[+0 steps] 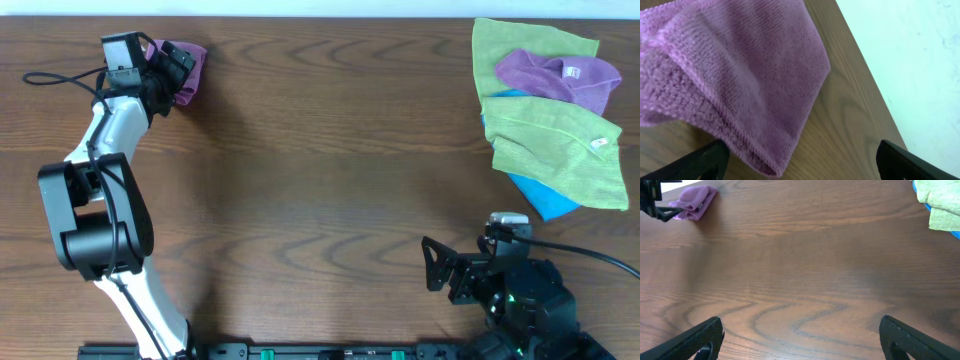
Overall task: Fold the cloth
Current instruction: 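Carry the folded towel to the upper-left table corner and set it down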
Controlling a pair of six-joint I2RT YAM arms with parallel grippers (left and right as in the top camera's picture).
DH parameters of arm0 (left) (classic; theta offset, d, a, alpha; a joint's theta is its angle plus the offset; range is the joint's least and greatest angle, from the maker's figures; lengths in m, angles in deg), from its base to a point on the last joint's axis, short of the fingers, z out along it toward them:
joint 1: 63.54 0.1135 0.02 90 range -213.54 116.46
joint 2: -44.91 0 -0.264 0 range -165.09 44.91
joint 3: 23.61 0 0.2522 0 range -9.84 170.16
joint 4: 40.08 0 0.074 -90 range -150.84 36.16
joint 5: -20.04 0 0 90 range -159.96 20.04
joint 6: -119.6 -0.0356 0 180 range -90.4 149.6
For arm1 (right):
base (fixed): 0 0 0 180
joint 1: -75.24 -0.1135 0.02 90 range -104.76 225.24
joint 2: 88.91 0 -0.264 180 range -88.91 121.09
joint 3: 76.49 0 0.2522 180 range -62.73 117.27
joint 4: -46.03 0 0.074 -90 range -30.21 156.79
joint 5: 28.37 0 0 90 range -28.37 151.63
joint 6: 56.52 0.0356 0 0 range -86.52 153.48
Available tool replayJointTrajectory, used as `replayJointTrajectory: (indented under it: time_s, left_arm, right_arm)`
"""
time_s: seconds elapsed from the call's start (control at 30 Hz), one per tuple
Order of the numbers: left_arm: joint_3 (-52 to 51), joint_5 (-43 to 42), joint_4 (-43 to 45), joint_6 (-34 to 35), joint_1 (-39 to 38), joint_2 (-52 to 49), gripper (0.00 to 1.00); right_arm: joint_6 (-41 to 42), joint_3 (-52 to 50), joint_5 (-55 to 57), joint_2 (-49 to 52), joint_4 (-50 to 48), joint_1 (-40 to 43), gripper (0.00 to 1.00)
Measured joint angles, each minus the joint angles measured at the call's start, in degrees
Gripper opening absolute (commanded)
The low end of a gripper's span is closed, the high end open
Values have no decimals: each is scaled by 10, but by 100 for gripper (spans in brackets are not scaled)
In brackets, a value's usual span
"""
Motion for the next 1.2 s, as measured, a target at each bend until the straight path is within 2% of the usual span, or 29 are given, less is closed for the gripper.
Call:
replayJointTrajectory:
  time_s: [0.27, 0.63, 0.83, 1.2]
  left_arm:
    - [0, 2, -49, -19, 1, 36, 95]
    - [0, 10, -105, -83, 1, 123, 95]
    - [0, -20, -155, -149, 1, 128, 95]
    - [0, -44, -229, -180, 3, 162, 95]
  right_arm:
    - [0, 0, 0, 0, 0, 0, 99]
    - [0, 0, 0, 0, 0, 0, 99]
    - [0, 0, 0, 0, 0, 0, 99]
    - [0, 0, 0, 0, 0, 0, 99]
